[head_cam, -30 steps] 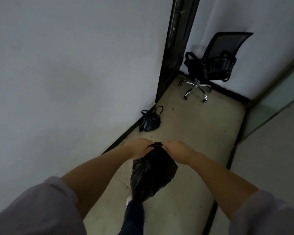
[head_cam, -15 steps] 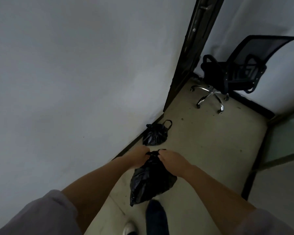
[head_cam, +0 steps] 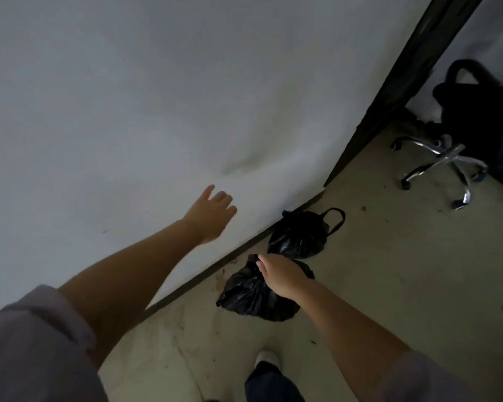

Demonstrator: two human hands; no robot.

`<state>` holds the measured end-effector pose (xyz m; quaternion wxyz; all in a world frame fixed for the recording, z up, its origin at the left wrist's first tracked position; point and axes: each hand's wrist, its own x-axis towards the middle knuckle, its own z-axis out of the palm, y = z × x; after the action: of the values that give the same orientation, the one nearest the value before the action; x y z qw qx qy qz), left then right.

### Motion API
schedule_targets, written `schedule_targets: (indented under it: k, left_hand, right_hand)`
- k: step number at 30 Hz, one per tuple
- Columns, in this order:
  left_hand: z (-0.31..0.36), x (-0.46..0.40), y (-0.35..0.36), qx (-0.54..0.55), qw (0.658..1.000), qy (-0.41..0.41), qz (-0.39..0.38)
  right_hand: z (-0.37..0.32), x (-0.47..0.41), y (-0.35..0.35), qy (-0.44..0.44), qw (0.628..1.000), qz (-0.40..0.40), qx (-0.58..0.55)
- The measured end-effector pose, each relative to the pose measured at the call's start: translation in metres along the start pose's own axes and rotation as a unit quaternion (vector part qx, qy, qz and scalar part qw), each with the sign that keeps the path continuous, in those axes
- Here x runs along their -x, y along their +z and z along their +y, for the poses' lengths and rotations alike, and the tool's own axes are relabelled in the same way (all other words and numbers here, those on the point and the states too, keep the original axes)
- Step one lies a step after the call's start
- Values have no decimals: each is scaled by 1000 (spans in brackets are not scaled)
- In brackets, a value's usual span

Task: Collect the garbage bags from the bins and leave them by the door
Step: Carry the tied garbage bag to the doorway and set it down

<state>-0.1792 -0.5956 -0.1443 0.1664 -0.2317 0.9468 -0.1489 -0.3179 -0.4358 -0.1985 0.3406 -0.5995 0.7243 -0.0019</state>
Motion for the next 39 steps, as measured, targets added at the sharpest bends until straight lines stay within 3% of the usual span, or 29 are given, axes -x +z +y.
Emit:
schedule_targets:
  k: [3,9,15,23,26,31,34,36,39]
  left_hand:
    - [-21,-6,48,-88,991,43,92]
    - [-50,-16,102,-308,936,66,161]
    - [-60,-28,115,-351,894,76,267]
    - [-60,-22,111,-387,888,48,243]
    - [-58,-21,106,-341,904,67,249]
    - [-37,-11,82,-173,967,94,163]
    - [-25,-7,45,-111,991,49,53]
    - [-20,-5,20,-74,993,8,-92]
    - [-25,-6,-40,119,971,-16,-205]
  right_hand:
    - [28,-40,31,1,999,28,28]
    - [69,-109,93,-7,990,109,92]
    - [99,-153,159,1,982,144,122]
    - [116,-173,187,18,983,137,119]
    - [107,-160,170,36,986,114,114]
    - [75,-112,87,46,990,50,125]
    - [52,-78,16,36,993,38,106]
    - [34,-54,-34,37,992,27,116]
    - [5,-18,-102,42,990,15,131]
